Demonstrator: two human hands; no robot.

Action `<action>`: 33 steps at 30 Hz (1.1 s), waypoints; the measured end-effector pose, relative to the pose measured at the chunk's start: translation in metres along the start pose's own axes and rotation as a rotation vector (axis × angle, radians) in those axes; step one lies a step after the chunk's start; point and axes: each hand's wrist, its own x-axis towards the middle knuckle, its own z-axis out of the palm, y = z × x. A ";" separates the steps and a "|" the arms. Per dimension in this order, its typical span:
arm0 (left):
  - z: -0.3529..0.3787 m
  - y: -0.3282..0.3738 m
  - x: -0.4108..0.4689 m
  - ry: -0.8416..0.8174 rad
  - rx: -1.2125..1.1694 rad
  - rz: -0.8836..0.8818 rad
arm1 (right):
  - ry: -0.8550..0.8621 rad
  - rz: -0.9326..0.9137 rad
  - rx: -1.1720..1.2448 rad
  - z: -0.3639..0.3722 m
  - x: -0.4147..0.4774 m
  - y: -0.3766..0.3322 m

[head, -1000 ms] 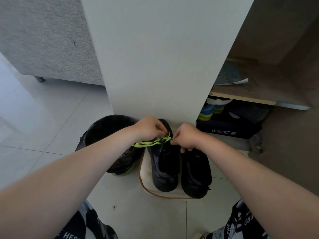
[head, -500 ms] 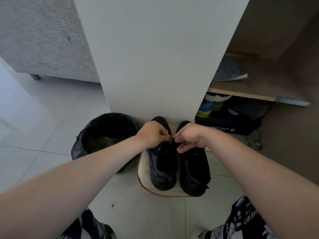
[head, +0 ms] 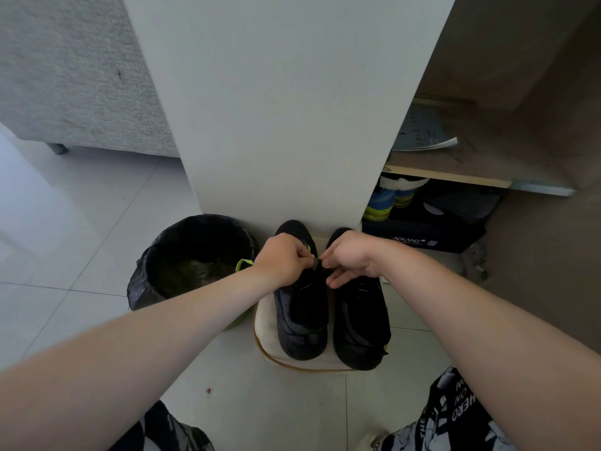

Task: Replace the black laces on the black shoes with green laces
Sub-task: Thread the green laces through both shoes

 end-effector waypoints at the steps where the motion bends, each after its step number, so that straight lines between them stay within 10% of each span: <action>1: 0.002 0.001 -0.002 0.022 0.000 -0.006 | 0.001 -0.003 0.003 0.000 0.000 0.000; 19: -0.003 0.017 -0.010 0.005 0.156 0.025 | 0.037 -0.022 0.021 0.003 0.007 0.001; 33: 0.010 0.001 -0.008 0.035 -0.166 0.003 | 0.022 0.003 0.086 0.002 0.006 0.009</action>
